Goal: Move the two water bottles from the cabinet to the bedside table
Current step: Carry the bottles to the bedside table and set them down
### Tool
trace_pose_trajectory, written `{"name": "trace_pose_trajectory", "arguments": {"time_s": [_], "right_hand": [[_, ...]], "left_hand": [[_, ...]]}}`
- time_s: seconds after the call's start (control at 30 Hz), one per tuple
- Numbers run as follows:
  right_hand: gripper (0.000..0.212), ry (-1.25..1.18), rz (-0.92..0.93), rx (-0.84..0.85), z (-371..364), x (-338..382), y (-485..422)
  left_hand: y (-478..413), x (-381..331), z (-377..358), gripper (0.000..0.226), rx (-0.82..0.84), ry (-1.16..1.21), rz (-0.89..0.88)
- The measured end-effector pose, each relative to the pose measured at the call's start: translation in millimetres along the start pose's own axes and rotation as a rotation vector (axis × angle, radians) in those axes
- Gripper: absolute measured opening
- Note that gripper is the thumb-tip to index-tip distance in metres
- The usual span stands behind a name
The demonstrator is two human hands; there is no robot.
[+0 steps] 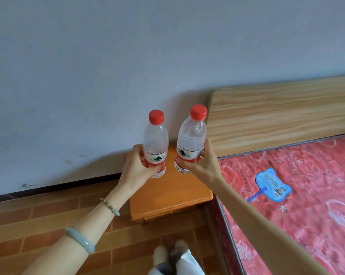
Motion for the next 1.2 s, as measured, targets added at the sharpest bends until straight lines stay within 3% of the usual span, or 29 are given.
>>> {"name": "trace_pose_trajectory", "arguments": {"time_s": [0.4, 0.6, 0.83, 1.2], "right_hand": [[0.065, 0.137, -0.092, 0.153, -81.8, -257.4, -54.9], [0.067, 0.138, -0.108, 0.192, -113.7, -344.2, -58.8], [0.067, 0.14, -0.146, 0.208, -126.7, -398.0, -59.9], [0.07, 0.171, -0.186, 0.225, -127.7, -411.9, -56.6]], "left_hand": [[-123.8, 202.9, -88.6, 0.073, -0.092, -0.025, 0.155], [-160.3, 277.2, -118.1, 0.069, -0.129, -0.004, 0.183], [-181.5, 324.3, -134.5, 0.067, -0.133, -0.016, 0.198], [-182.7, 323.3, -144.6, 0.074, -0.087, -0.049, 0.185]]}}
Point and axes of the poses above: each hand's wrist, its own y-axis away from the middle knuckle, its own z-axis out of the back of the hand, x = y × z, the point moved 8 cm from there along -y, towards the middle knuckle, and after that the axes turned 10 degrees about z, right-handed, at the moved point
